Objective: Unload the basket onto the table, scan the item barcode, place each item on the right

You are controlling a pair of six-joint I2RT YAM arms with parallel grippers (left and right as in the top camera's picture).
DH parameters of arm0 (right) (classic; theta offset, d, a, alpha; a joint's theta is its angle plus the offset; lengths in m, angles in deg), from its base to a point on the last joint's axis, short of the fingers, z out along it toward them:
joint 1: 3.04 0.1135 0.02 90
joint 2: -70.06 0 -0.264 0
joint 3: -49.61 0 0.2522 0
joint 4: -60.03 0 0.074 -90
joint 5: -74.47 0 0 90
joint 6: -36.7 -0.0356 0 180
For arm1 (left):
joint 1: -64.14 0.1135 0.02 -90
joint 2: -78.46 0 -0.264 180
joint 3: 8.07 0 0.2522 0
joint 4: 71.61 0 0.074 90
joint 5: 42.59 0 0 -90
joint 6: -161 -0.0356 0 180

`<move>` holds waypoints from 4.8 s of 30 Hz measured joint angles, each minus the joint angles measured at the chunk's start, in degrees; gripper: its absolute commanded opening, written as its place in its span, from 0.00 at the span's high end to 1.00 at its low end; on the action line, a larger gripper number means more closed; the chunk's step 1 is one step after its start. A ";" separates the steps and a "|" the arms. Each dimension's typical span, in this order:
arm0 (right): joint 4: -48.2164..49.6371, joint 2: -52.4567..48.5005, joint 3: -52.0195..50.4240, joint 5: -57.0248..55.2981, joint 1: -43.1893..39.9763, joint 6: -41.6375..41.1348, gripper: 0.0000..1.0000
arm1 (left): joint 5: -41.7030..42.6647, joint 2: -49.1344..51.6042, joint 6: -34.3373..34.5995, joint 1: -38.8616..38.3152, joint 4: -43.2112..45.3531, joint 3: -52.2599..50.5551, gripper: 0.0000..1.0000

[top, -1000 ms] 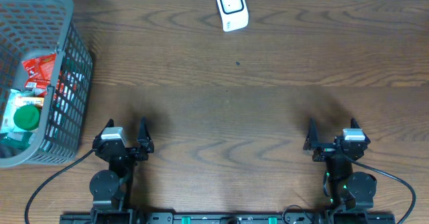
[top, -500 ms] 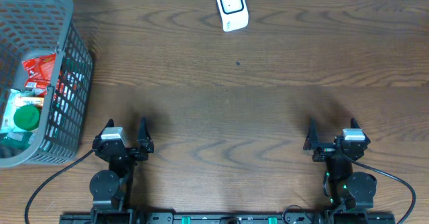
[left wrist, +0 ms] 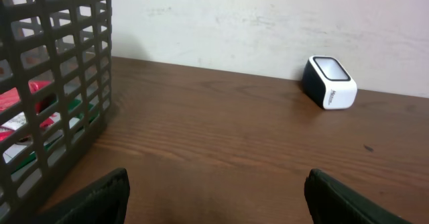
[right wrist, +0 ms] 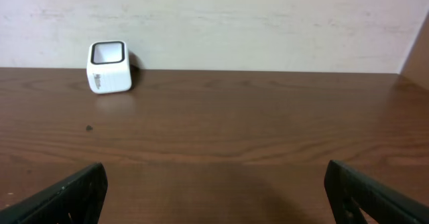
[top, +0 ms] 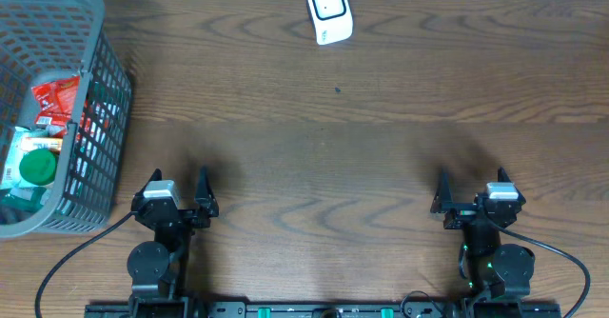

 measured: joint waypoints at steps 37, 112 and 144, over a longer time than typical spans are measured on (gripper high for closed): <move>0.00 0.00 0.00 0.02 0.00 0.00 0.01 | 0.00 0.00 0.00 0.00 0.00 0.00 0.16; 0.00 0.00 0.00 0.00 0.00 0.00 0.01 | 0.04 0.00 0.04 0.00 -5.95 2.95 0.03; 0.00 -0.04 0.00 0.00 0.00 -0.20 0.01 | -8.28 66.55 0.46 0.02 -77.07 109.28 0.03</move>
